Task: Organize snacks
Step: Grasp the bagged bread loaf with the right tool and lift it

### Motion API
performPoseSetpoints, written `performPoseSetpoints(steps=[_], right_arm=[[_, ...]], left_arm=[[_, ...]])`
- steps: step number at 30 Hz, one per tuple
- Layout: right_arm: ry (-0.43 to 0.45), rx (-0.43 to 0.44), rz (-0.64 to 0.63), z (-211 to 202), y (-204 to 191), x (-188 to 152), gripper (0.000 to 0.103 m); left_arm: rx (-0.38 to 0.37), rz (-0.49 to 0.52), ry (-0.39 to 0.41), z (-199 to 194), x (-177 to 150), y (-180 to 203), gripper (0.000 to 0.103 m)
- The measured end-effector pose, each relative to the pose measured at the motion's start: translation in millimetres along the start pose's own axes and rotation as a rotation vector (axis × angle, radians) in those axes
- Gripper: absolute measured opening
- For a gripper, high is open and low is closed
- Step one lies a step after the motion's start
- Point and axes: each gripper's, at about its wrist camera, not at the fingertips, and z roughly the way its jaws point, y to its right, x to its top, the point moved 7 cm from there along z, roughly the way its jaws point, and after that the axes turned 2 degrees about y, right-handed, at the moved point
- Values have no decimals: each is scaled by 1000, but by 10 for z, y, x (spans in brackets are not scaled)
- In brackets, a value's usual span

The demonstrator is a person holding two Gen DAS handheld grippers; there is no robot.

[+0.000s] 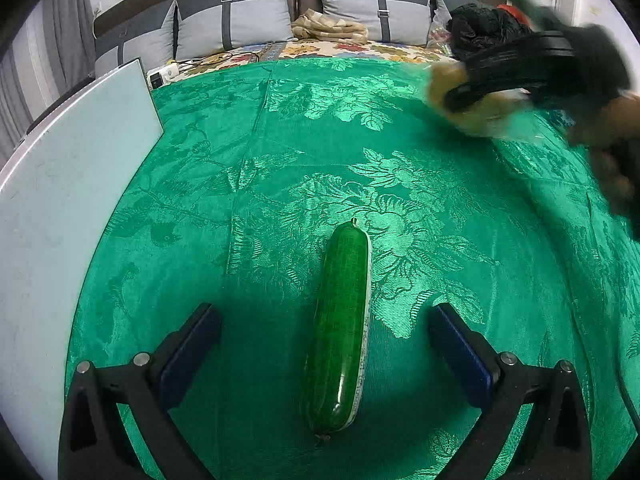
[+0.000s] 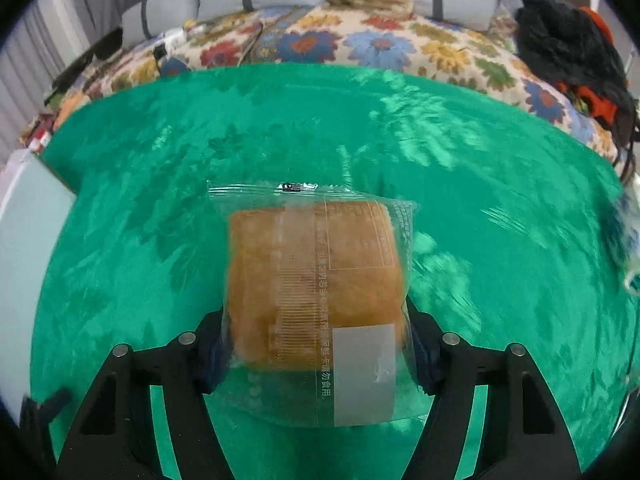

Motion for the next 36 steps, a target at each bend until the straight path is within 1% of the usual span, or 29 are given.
performPoseSetpoints(steps=[1, 2, 3, 5, 6, 8, 9, 10, 11, 12, 13, 14, 15, 17, 19, 20, 36], right_arm=[[15, 13, 10, -179, 24, -94, 72], [18, 14, 10, -265, 32, -137, 72], [13, 15, 1, -474, 46, -327, 73], [-8, 18, -18, -678, 33, -614, 73], [-13, 21, -24, -807, 29, -859, 73], [-13, 15, -27, -897, 36, -1219, 73], [-7, -3, -30, -890, 43, -1430, 74], [6, -10, -29, -846, 47, -1572, 75], [15, -11, -28, -809, 51, -1624, 77], [29, -17, -23, -721, 53, -1720, 81], [34, -21, -13, -663, 68, -1761, 86], [62, -31, -13, -665, 67, -1757, 86], [80, -43, -6, -650, 59, -1748, 89], [87, -59, -12, -636, 48, -1742, 93], [134, -56, -26, -628, 45, -1740, 95], [151, -47, -22, -635, 54, -1752, 95], [154, -57, -18, -616, 38, -1789, 95]], left_arm=[[0, 0, 0, -2, -2, -4, 103], [0, 0, 0, -1, -1, -2, 103], [0, 0, 0, -2, -3, -4, 103], [0, 0, 0, -1, -2, -3, 103], [1, 0, 0, 0, 0, -2, 103], [0, 0, 0, -1, -2, -4, 103], [0, 0, 0, -3, -3, -5, 103], [0, 0, 0, -3, -3, -4, 103], [0, 0, 0, -2, -2, -3, 103], [0, 0, 0, -3, -3, -5, 103], [0, -1, -1, -3, -3, -4, 103], [0, -1, -1, -2, -2, -3, 103], [0, 0, -1, -3, -3, -4, 103], [1, 0, -1, 1, -1, -2, 103], [1, 0, -1, -1, 0, -3, 103], [0, 0, 0, -3, -2, -5, 103], [0, -1, 0, -9, -6, -6, 103]])
